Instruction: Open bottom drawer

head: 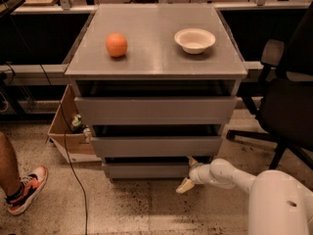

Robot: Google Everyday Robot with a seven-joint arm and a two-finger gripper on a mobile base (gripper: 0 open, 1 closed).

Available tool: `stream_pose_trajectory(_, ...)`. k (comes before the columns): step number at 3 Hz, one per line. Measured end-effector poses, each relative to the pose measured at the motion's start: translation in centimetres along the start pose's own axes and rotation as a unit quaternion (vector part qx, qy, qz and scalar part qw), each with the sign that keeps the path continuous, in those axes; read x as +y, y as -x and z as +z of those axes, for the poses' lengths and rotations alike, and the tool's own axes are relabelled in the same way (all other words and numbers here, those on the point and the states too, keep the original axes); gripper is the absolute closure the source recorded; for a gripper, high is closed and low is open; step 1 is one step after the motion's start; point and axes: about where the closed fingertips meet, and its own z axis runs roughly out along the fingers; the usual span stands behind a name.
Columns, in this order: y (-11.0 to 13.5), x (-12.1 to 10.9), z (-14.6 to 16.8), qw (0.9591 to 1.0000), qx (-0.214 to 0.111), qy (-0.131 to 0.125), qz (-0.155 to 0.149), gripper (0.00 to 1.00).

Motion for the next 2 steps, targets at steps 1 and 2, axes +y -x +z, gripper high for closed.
stream_pose_trajectory(1,-1.77,0.11,1.92,0.9997,0.007,0.020,-0.014,0.00)
stream_pose_trajectory(2,-2.73,0.36,2.64,0.9990,0.004,0.038,-0.023,0.19)
